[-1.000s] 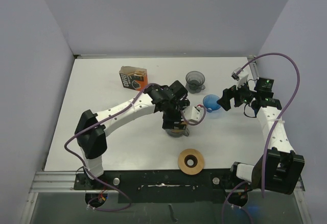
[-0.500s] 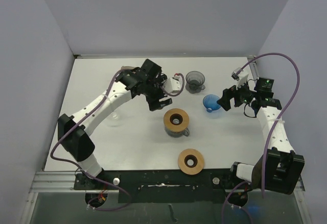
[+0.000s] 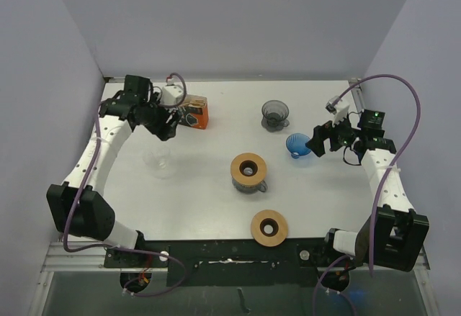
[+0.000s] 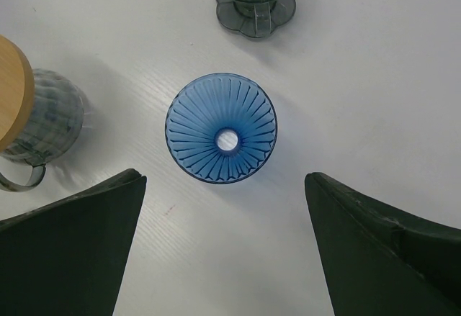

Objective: Place the coffee filter in the dripper
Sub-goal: Pick up the coffee dripper from the center of the board.

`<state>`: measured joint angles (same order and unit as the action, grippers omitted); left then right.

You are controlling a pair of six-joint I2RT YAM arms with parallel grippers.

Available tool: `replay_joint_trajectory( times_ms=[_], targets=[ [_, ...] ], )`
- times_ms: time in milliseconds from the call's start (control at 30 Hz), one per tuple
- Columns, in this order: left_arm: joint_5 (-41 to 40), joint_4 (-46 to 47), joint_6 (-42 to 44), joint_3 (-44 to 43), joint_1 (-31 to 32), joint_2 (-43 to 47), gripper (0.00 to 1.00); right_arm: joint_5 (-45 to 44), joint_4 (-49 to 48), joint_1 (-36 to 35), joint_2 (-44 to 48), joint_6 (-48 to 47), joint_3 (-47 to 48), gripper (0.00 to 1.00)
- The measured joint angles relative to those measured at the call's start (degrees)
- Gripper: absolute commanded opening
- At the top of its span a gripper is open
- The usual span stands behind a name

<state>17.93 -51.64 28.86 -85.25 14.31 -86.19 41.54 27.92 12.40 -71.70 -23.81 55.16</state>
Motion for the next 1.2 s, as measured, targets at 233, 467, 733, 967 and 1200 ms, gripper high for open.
replay_joint_trajectory(
  times_ms=[233, 467, 733, 967, 1200],
  targets=[
    [-0.81, -0.24, -1.6, 8.96, -14.86, 1.6, 0.55, 0.0, 0.02, 0.0, -0.13, 0.0, -0.22, 0.99],
    [-0.98, -0.24, -0.94, 12.55, -20.57, -0.72, 0.52, 0.02, 0.02, 0.0, -0.15, -0.02, -0.22, 1.0],
    [0.42, 1.51, -1.22, 12.5, -21.66, -9.05, 0.43, 0.0, 0.02, 0.0, -0.15, -0.04, -0.22, 1.0],
    [2.12, 1.79, -1.75, 11.32, -21.66, -14.45, 0.28, 0.0, 0.02, 0.0, -0.15, -0.22, -0.22, 0.99],
    [3.56, 1.92, -1.9, 10.54, -21.66, -15.93, 0.17, 0.0, 0.02, 0.0, -0.15, -0.26, -0.22, 0.99]
  ],
)
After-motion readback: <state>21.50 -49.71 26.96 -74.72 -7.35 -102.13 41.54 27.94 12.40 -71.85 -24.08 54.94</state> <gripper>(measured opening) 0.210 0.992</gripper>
